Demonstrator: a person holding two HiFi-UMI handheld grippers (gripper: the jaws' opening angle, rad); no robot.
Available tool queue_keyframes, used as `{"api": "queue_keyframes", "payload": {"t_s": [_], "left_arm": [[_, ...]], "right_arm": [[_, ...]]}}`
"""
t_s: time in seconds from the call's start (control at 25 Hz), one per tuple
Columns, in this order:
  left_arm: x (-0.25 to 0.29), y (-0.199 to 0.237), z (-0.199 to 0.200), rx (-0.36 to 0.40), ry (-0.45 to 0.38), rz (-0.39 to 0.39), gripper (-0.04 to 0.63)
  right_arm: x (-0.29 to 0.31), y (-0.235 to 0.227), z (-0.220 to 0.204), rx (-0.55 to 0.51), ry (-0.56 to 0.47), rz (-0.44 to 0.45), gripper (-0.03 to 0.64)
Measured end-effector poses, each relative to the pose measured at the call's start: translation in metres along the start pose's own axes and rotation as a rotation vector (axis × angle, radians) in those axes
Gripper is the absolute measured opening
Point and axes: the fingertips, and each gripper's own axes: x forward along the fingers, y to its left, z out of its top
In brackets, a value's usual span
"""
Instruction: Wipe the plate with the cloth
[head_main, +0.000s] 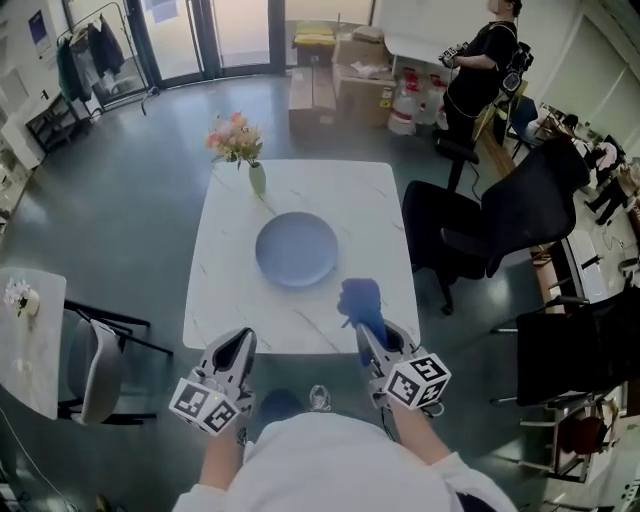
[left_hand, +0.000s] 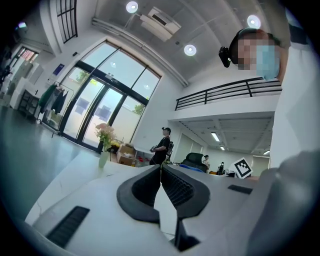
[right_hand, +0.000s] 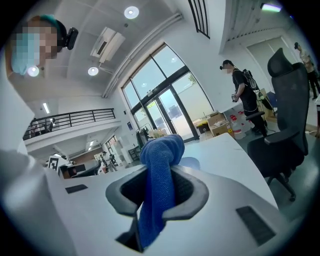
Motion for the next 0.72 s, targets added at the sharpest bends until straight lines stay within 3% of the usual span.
{"api": "queue_keyframes", "payload": {"t_s": [0.24,0.48,0.72], "left_arm": [[0.025,0.039,0.005,-0.025,0.019,0.011,0.034],[0.059,0.085,0.026,0.020,0.074,-0.034,0.034],[0.089,0.131,0.043,0.004,0.107,-0.088,0.034]], "right_arm": [[0.044,-0.010,0.004,0.017,0.022,-0.005,0.092],[0.088,-0.006,0.021,0.025,0.001,-0.053,0.092],[0.124,-0.003,0.035,0.024,-0.042,-0.112,0.092]]}}
